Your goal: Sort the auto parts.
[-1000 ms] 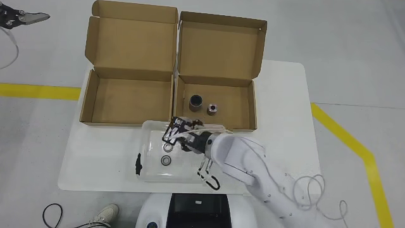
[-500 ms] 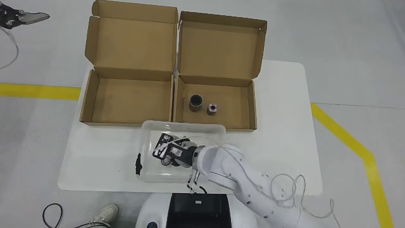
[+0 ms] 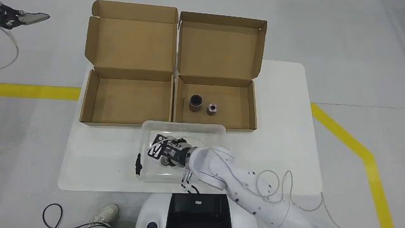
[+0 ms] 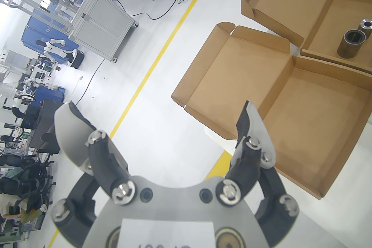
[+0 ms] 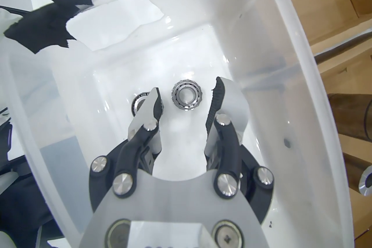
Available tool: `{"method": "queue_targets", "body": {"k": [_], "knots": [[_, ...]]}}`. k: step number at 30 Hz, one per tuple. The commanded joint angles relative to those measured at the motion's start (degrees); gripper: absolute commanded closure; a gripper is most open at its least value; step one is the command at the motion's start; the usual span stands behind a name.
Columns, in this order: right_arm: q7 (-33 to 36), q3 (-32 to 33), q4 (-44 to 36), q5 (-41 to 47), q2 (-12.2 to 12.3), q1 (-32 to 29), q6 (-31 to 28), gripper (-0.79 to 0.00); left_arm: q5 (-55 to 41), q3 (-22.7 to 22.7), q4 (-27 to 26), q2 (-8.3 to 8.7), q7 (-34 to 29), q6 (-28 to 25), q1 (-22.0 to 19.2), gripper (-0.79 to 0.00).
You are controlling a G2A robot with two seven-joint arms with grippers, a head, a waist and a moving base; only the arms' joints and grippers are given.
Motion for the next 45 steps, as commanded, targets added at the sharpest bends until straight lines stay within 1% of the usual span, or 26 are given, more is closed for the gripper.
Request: {"method": "queue_targets", "body": {"k": [1,8,19,26,28,31,32,35,37,38,45], "knots": [[0.2,-0.6,1.0,0.0,-0.5,0.6,0.7,-0.351,0.0,0.0,0.0,0.00,0.0,0.0,0.0,-0.785],[0.8,-2.1,3.5,-0.9,-1.9,1.9,3.4,-0.391,0.0,0.0,0.0,0.00,0.0,0.0,0.0,-0.785],[1.0,-3.1,6.6,-1.9,-3.4,2.2,5.5,-0.372,0.0,0.0,0.0,0.00,0.0,0.0,0.0,-0.785],[2.9,-4.0,7.2,-4.2,-4.3,2.5,7.2,-0.360,0.0,0.0,0.0,0.00,0.0,0.0,0.0,-0.785],[3.4,-4.0,6.9,-5.0,-4.5,2.3,7.6,-0.329,0.0,0.0,0.0,0.00,0.0,0.0,0.0,-0.785],[3.9,-3.7,6.7,-5.4,-4.5,2.1,7.5,-0.219,0.0,0.0,0.0,0.00,0.0,0.0,0.0,-0.785],[3.9,-3.5,6.7,-5.5,-4.6,2.0,7.4,-0.166,0.0,0.0,0.0,0.00,0.0,0.0,0.0,-0.785],[4.0,-3.2,6.5,-5.8,-4.7,1.8,7.2,-0.099,0.0,0.0,0.0,0.00,0.0,0.0,0.0,-0.785],[3.8,-3.1,6.2,-5.8,-4.7,1.7,6.7,-0.022,0.0,0.0,0.0,0.00,0.0,0.0,0.0,-0.785],[3.6,-3.0,6.1,-5.8,-4.8,1.7,6.5,0.000,0.0,0.0,0.0,0.00,0.0,0.0,0.0,-0.785],[2.3,-0.9,4.5,-5.5,-4.5,0.7,5.3,0.000,0.0,0.0,0.0,0.00,0.0,0.0,0.0,-0.785]]}}
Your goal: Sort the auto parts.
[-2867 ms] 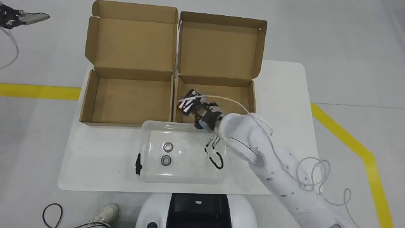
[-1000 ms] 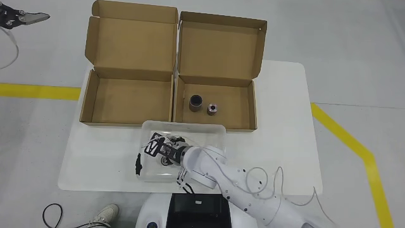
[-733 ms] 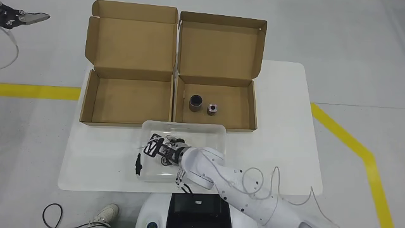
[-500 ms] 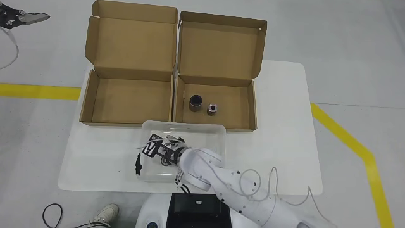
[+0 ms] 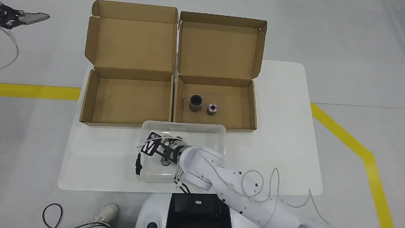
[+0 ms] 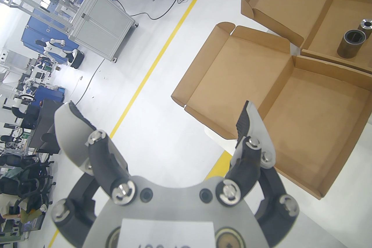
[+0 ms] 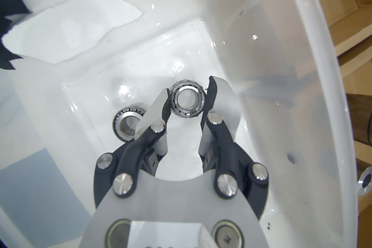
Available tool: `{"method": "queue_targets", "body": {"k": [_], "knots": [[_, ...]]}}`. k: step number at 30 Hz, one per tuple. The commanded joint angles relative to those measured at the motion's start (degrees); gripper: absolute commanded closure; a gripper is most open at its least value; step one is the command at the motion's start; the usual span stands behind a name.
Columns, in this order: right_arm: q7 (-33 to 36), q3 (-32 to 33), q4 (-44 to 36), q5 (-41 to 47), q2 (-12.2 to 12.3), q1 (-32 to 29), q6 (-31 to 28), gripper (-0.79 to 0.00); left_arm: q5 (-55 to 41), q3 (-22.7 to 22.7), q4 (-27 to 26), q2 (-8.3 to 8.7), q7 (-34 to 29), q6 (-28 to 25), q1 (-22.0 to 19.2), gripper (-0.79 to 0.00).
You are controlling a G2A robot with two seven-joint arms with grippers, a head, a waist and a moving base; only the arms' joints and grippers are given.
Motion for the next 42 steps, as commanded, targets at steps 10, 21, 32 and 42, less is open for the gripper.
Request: {"method": "queue_targets", "body": {"k": [10,21,32,42], "knots": [[1.6,3.1,-0.9,-1.7,0.8,-2.0,-0.5,0.000,0.0,0.0,0.0,0.00,0.0,0.0,0.0,-0.785],[2.1,4.2,-1.5,-2.1,1.0,-3.2,-1.5,-0.320,0.0,0.0,0.0,0.00,0.0,0.0,0.0,-0.785],[1.6,4.2,-0.1,-1.8,0.4,-2.8,-2.1,-0.311,0.0,0.0,0.0,0.00,0.0,0.0,0.0,-0.785],[2.0,3.9,1.4,-2.5,-0.2,-2.1,-1.6,-0.197,0.0,0.0,0.0,0.00,0.0,0.0,0.0,-0.785]]}}
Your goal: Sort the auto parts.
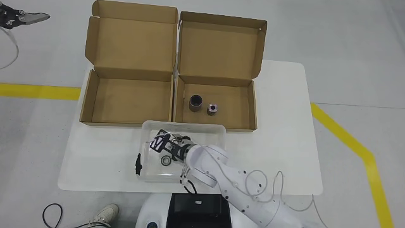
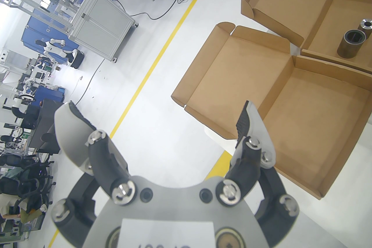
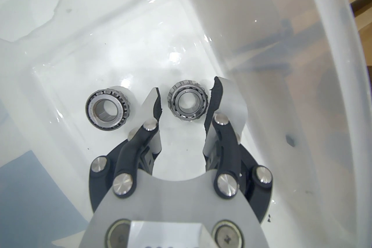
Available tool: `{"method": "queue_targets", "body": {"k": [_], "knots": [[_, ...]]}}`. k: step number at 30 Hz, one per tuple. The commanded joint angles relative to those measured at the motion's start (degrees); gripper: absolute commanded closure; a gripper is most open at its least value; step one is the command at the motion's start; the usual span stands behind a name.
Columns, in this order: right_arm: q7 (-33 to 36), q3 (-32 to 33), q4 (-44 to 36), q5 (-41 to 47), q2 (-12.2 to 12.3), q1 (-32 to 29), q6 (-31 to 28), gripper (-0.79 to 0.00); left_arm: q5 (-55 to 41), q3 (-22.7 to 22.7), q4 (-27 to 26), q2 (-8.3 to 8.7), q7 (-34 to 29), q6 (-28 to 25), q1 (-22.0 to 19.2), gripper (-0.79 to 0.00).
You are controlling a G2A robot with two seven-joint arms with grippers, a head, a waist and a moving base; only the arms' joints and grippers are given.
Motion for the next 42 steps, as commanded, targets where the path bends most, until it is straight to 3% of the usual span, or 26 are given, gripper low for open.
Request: {"method": "queue_targets", "body": {"k": [1,3,4,14,32,42], "knots": [[0.2,-0.1,0.1,-0.5,-0.1,0.1,0.2,-0.139,0.0,0.0,0.0,0.00,0.0,0.0,0.0,-0.785],[0.2,-0.2,0.1,-0.9,-0.2,0.1,0.6,-0.009,0.0,0.0,0.0,0.00,0.0,0.0,0.0,-0.785],[0.3,-0.3,0.0,-1.1,-0.3,0.1,0.7,0.000,0.0,0.0,0.0,0.00,0.0,0.0,0.0,-0.785],[-1.4,1.4,-3.6,-1.8,0.1,-1.8,0.4,0.000,0.0,0.0,0.0,0.00,0.0,0.0,0.0,-0.785],[-17.8,9.6,-8.5,13.9,2.8,-5.8,-19.2,0.000,0.0,0.0,0.0,0.00,0.0,0.0,0.0,-0.785],[-19.5,14.5,-18.9,17.9,4.1,-4.0,-24.8,0.000,0.0,0.0,0.0,0.00,0.0,0.0,0.0,-0.785]]}}
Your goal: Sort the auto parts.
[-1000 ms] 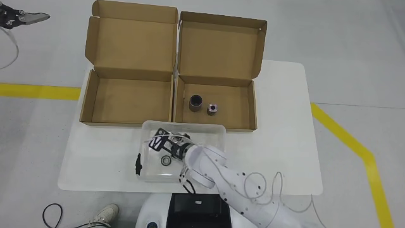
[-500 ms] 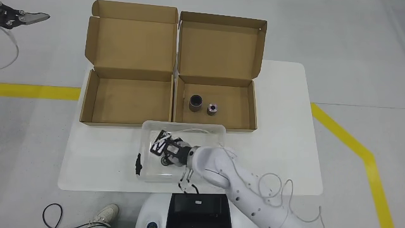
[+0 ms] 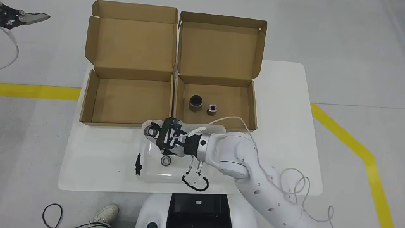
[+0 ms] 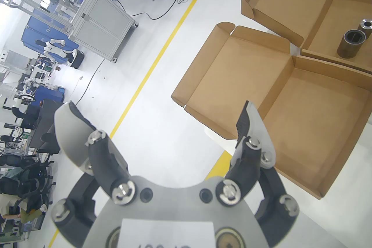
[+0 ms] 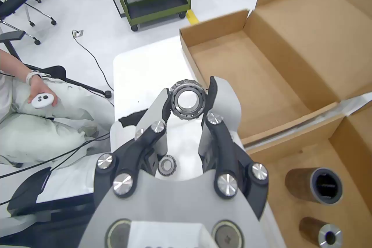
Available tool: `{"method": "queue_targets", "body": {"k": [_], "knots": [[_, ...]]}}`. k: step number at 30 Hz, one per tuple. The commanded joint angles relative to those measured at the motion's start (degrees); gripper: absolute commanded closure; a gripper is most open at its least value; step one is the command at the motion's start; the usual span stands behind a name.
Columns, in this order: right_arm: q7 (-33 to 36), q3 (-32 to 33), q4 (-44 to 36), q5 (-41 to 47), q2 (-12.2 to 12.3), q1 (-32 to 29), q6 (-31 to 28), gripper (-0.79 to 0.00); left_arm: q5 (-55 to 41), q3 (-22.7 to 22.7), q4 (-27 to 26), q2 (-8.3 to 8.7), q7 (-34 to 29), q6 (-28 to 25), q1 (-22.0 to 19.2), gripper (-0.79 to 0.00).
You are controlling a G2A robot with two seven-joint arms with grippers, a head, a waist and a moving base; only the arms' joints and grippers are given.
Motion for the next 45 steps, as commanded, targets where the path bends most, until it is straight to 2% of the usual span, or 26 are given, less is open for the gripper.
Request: {"method": "queue_targets", "body": {"k": [1,15,25,33,45], "knots": [[0.1,1.0,-1.4,1.4,0.2,0.8,-0.8,0.000,0.0,0.0,0.0,0.00,0.0,0.0,0.0,-0.785],[-3.0,5.2,-4.1,15.9,0.2,9.5,-4.6,0.000,0.0,0.0,0.0,0.00,0.0,0.0,0.0,-0.785],[-3.8,8.1,-6.6,22.3,0.8,11.2,-6.1,0.000,0.0,0.0,0.0,0.00,0.0,0.0,0.0,-0.785],[-4.2,9.7,-7.1,25.8,1.2,12.1,-7.0,0.000,0.0,0.0,0.0,0.00,0.0,0.0,0.0,-0.785],[-3.9,11.7,-11.2,25.1,2.0,11.8,-5.6,0.000,0.0,0.0,0.0,0.00,0.0,0.0,0.0,-0.785]]}}
